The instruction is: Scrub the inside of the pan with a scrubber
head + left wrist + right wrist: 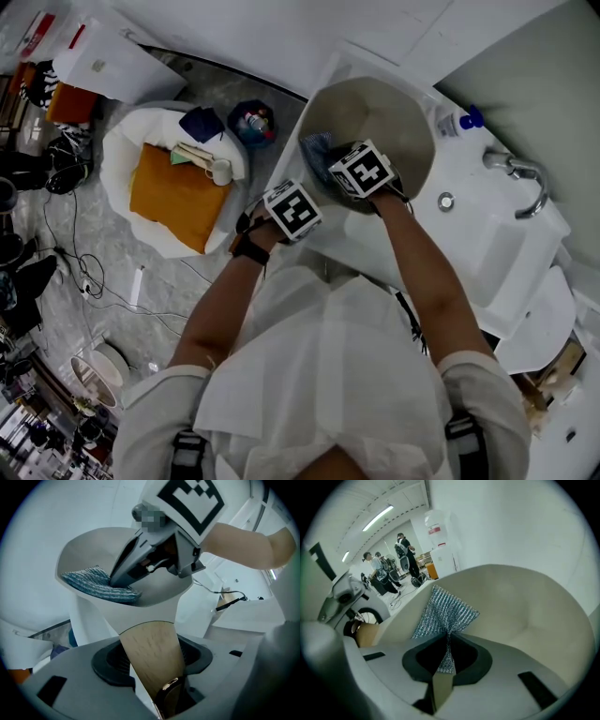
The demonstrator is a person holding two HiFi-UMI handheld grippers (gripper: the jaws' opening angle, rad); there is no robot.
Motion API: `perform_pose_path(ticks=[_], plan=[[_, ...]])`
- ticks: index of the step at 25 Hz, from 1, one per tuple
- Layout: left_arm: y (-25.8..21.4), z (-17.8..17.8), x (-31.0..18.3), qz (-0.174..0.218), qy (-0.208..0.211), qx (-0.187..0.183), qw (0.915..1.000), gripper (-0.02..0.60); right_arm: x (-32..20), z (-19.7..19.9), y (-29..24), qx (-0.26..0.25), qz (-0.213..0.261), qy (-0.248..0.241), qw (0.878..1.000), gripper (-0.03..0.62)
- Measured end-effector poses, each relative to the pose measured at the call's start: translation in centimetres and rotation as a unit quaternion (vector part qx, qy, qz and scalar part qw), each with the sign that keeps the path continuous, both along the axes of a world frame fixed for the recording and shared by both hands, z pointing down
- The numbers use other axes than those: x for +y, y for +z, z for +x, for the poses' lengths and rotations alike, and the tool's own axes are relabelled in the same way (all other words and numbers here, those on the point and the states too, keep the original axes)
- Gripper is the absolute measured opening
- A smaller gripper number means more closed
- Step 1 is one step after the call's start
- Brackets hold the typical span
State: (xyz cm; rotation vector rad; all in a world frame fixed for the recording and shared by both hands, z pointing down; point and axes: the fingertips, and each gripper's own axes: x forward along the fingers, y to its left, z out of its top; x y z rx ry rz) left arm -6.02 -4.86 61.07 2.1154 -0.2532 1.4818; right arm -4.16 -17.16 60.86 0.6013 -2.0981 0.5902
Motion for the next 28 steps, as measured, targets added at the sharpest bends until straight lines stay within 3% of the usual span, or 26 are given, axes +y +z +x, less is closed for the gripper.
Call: perform_pose_path(ticks=[8,13,25,28], plan=[[0.0,0.0,0.0,0.0,0.0,-0.001,1.0,0.264,-5.6,-0.1,-0.6,-0.013,0.026,0.093,0.995,0.029],[0.0,-0.1,0.0,0.001,0.001,-0.003,1.0,0.264,-9.6,1.8,-1.3,0.021,0.069,0.123,0.99,0.029],[-0.1,0.0,0.0,-0.002,-0.004,0.001,1.0,0.261,-12.8,7.2,-1.5,0.103,0.095,0.149,0.979,0.029],[-0.1,-0.1,0.1,-0.002,-0.005,-0.001,1.0,0.259,-13.6,8.4,-2.0,0.122,0.12,0.127,0.977,0.029]])
